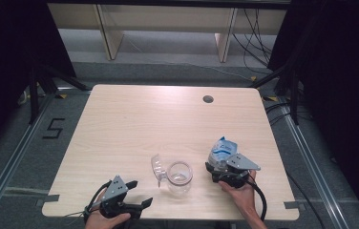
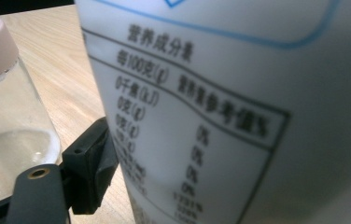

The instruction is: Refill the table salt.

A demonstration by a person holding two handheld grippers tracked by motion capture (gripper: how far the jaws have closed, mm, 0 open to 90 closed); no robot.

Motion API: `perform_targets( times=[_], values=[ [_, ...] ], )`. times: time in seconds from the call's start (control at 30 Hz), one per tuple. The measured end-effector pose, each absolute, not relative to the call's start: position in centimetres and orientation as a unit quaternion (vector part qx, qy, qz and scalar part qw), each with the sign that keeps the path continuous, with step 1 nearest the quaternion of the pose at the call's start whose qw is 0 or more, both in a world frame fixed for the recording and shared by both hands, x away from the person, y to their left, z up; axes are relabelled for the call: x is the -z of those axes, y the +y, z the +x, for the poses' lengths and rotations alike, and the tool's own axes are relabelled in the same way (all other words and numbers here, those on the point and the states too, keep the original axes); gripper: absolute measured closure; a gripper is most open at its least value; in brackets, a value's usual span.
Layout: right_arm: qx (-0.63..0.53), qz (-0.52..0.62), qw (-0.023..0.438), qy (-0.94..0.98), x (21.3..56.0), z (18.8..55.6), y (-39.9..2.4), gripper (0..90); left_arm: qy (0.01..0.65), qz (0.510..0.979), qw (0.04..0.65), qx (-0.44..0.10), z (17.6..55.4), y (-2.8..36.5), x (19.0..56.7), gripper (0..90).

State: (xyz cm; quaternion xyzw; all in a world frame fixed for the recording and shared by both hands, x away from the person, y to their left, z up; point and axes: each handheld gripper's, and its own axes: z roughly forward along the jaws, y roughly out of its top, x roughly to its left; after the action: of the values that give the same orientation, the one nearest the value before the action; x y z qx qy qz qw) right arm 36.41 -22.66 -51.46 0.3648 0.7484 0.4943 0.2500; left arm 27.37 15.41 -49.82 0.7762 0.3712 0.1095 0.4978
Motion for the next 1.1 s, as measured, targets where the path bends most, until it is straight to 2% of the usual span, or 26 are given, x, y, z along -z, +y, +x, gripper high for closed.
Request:
perform_targets(
  times=[0.13,0.2,0.23,0.73,1.0,1.1],
  values=[
    [-0.494,0.364,0.249,0.749,51.46,36.46,-22.64,21.8,0.371,0.777,0.497,-0.11,27.38,15.41,49.83,18.0],
    [-0.493,0.355,0.262,0.749,51.45,36.64,-22.72,22.3,0.371,0.776,0.498,-0.11,27.38,15.39,49.83,17.9],
    [-0.487,0.367,0.249,0.752,51.42,36.5,-22.64,22.5,0.372,0.775,0.499,-0.109,27.37,15.36,49.83,18.0],
    [-0.487,0.379,0.241,0.749,51.46,36.53,-22.43,25.4,0.37,0.777,0.496,-0.111,27.38,15.35,49.83,18.0],
    [-0.498,0.35,0.258,0.75,51.51,37.2,-22.74,31.2,0.37,0.777,0.496,-0.11,27.38,15.35,49.83,18.0],
    [-0.499,0.348,0.246,0.754,51.5,37.11,-22.65,38.4,0.369,0.778,0.497,-0.111,27.38,15.32,49.83,17.9]
  ],
)
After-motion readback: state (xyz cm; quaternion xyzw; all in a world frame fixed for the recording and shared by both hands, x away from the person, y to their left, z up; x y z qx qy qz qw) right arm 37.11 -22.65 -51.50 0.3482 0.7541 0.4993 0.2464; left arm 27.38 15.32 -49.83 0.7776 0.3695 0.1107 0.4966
